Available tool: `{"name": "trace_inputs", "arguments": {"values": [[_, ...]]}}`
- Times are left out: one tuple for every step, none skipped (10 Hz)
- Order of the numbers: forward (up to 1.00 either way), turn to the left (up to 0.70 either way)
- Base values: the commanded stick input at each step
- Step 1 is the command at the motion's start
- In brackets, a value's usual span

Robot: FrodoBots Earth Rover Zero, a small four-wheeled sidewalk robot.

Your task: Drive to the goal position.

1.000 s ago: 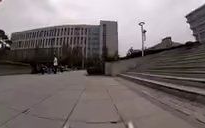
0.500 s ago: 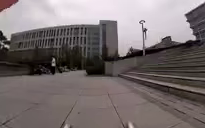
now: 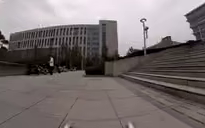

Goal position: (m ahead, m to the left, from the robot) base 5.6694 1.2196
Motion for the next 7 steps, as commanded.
{"name": "trace_inputs", "arguments": {"values": [[0.7, 0.0], [0.7, 0.0], [0.7, 0.0], [0.7, 0.0], [0.7, 0.0], [0.7, 0.0], [0.7, 0.0]]}}
